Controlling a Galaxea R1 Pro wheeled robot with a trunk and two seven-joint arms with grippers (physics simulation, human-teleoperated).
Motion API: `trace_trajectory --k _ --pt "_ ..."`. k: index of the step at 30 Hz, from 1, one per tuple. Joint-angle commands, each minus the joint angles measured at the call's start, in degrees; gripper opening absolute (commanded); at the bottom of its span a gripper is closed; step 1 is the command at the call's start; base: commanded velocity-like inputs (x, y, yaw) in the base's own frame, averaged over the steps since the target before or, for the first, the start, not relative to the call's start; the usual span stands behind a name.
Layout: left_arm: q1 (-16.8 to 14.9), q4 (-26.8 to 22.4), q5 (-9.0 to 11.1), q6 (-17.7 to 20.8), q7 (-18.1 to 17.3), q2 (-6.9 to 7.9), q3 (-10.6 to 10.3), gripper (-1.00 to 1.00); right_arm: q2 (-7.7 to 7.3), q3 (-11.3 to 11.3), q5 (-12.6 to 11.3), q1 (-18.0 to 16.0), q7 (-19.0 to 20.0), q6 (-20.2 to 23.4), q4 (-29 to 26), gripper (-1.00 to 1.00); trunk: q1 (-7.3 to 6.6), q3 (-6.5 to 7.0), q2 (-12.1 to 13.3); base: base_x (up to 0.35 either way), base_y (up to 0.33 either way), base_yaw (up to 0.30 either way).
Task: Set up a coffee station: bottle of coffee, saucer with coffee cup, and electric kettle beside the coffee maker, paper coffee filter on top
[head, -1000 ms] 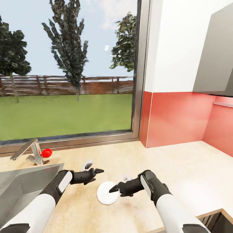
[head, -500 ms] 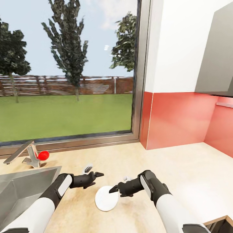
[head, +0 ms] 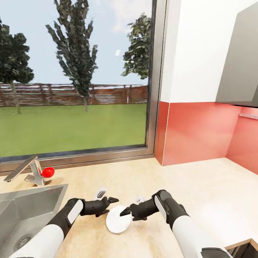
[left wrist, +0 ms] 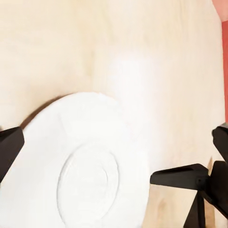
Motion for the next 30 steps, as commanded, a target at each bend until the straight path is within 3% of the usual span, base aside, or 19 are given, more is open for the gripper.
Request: trace_trajectory --k 1,30 --pt "0.06 0.01 -0.10 0.31 -0.11 -0.03 0.14 1.00 0.06 -0.34 0.60 -0.01 0.41 0.24 -0.02 1.00 0.02 -0.03 -0.04 0.000 0.000 0.000" --pt "0.71 -0.10 0.34 0.58 -0.36 -0.07 0.14 1.00 0.06 -0.34 0.77 -0.01 0.11 0.26 0.11 1.00 0.02 -0.03 -0.04 0.000 0.000 0.000"
